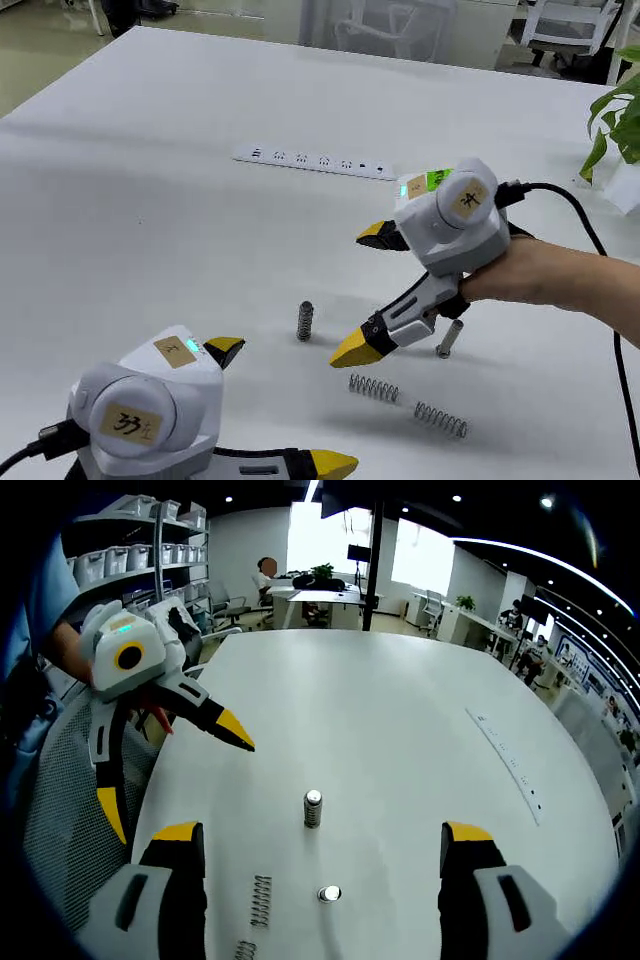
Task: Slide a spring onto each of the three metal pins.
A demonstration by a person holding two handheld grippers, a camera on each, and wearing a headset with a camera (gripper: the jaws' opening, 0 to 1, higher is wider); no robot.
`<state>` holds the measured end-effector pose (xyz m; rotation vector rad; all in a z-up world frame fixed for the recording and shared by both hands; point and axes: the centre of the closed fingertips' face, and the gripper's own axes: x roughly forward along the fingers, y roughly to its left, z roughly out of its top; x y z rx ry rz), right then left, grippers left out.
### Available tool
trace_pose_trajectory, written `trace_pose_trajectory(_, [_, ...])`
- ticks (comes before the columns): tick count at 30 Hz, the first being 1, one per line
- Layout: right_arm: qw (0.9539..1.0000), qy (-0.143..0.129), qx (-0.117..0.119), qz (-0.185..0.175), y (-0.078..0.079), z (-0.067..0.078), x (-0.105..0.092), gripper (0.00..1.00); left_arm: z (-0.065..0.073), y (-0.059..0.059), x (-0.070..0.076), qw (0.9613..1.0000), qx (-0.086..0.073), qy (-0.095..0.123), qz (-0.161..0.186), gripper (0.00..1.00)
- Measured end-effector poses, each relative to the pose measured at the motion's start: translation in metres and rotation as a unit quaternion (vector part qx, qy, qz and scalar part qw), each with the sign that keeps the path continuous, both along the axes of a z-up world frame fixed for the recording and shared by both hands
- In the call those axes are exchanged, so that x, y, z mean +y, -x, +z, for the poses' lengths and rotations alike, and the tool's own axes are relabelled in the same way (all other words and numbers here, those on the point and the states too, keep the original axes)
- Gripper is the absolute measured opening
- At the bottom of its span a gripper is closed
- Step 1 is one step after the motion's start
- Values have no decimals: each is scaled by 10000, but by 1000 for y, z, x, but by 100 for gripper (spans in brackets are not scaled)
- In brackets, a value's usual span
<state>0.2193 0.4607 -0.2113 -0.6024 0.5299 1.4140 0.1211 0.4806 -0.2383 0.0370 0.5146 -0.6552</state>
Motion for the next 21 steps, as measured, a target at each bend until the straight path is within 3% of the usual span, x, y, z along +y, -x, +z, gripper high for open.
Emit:
trace_pose_trajectory(5, [9985, -374, -27, -403, 0, 9, -19, 99, -3, 2, 1, 9999, 30, -106, -88, 100])
trace_pose_trajectory(12, [9934, -537, 27, -1011, 2, 10, -61, 99, -3, 1, 2, 9997, 57, -151, -197, 100])
trace_pose_trajectory(21, [9891, -455, 128, -1396, 20, -6, -108, 99, -1, -4, 3, 9992, 36, -257, -299, 100])
